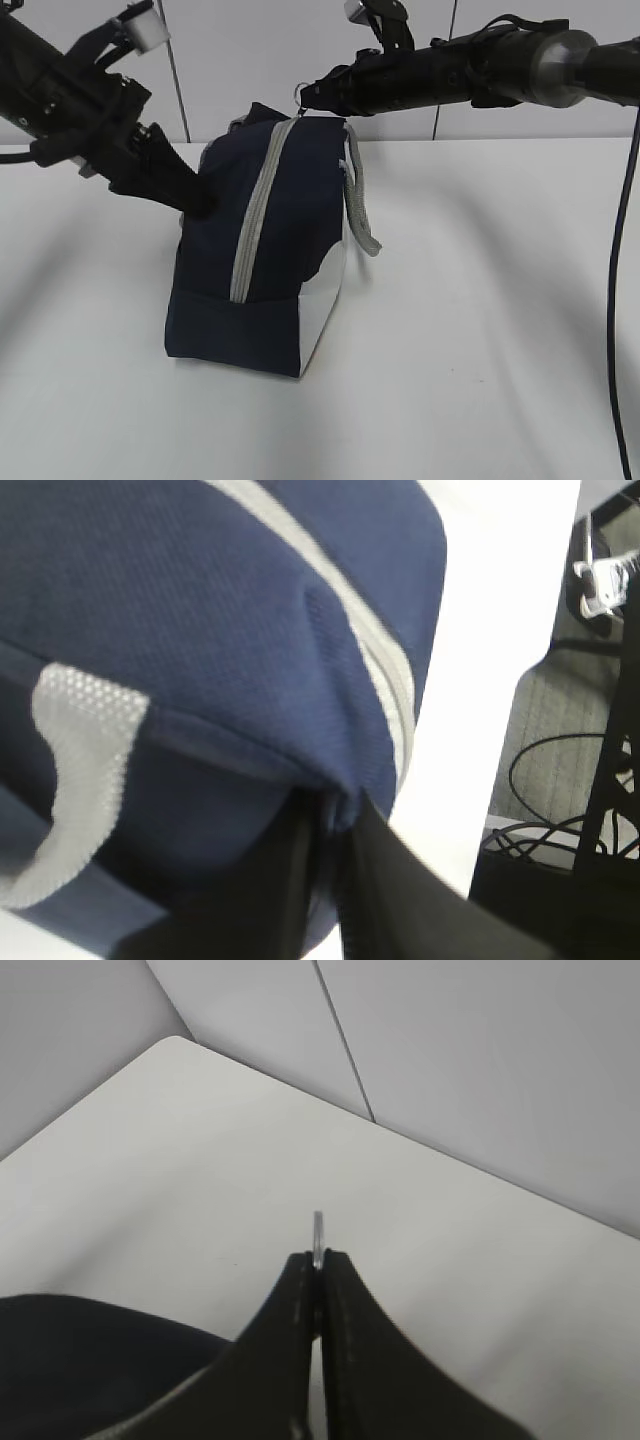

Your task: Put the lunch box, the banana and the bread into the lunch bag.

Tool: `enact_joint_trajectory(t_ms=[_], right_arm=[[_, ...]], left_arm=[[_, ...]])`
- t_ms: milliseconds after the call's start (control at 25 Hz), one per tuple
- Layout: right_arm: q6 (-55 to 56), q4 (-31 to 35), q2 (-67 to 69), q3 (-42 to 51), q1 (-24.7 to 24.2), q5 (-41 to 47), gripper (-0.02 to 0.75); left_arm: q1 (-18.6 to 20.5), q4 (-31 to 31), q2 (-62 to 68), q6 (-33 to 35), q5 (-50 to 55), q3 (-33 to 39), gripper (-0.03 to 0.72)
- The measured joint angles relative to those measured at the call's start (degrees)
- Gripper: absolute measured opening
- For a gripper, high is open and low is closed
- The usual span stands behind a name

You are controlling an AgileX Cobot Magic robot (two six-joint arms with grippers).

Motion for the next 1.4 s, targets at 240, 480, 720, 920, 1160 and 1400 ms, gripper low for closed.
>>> enact_joint_trajectory(t_ms=[240,480,720,920,1160,1400], right_arm=[[0.00,0.00,0.00,0.00,-0.12,-0.59,-0.016],[0.00,0.00,0.00,0.00,-0.12,-1.26,-0.016],[0.00,0.00,0.00,0.00,-0.12,-1.96,-0.016],[0.00,0.00,0.00,0.00,-0.20,-2.45,-0.016],[0.14,0.00,0.00,0.00,-0.20,-2.58,-0.016],[0.19,0.00,0.00,0.00,-0.20,-2.58,-0.016]], left_arm=[[2.35,-0.10,-1.93,-6.33,0.76,-1.99,0.312],[3.95,-0.06,-3.39,-11.39,-1.09,-2.27,0.437],[4.07,-6.08,-4.53,-12.66,-15.12,-2.29,0.442],[4.07,-14.17,-3.80,-12.70,-24.73,-2.34,0.409],[3.86,-18.76,1.75,-12.89,-26.20,-3.85,0.363],[3.62,-20.77,7.50,-15.33,-23.10,-8.87,0.359]])
